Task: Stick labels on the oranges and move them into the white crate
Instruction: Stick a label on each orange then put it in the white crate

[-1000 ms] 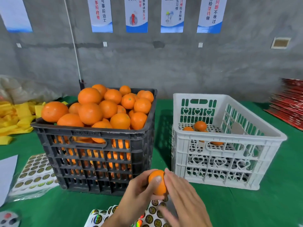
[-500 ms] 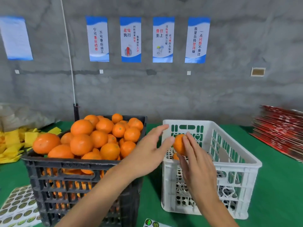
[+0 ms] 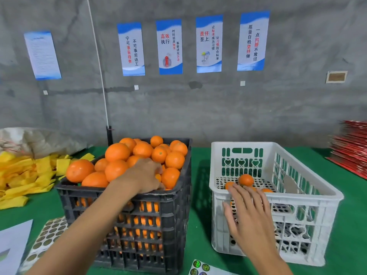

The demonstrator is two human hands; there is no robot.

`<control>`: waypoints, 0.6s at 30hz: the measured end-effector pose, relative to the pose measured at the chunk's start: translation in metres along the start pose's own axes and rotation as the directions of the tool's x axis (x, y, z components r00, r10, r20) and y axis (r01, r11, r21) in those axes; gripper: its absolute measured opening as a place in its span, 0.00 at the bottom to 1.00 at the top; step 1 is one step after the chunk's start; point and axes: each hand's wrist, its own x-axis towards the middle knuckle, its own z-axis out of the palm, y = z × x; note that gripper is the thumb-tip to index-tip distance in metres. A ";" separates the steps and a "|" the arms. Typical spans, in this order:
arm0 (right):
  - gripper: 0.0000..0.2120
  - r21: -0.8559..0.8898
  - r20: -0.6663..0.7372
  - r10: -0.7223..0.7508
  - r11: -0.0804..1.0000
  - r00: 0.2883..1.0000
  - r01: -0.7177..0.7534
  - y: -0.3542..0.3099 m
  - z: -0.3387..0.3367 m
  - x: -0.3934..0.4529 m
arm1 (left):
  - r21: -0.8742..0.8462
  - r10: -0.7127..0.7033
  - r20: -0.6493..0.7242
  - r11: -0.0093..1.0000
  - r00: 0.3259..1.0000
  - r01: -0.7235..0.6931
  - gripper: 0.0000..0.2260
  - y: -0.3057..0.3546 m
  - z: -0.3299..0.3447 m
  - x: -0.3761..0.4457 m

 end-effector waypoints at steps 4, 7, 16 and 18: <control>0.23 0.009 0.011 -0.010 1.000 1.000 0.010 0.002 0.000 -0.001 | 0.179 -0.073 0.052 0.982 0.996 0.063 0.24 0.010 -0.008 0.002; 0.23 0.025 0.016 0.002 1.000 1.000 -0.003 0.002 -0.001 -0.001 | 0.293 -0.004 0.005 0.956 1.000 0.003 0.20 0.013 -0.006 0.004; 0.21 0.052 -0.016 0.043 0.998 0.999 -0.042 -0.002 -0.001 -0.002 | 0.018 0.189 -0.322 0.981 0.928 -0.194 0.29 -0.004 -0.018 -0.021; 0.21 0.057 -0.014 0.045 0.997 0.999 -0.044 -0.002 -0.001 -0.001 | -0.068 0.187 -0.418 0.969 0.889 -0.236 0.30 -0.004 -0.010 -0.027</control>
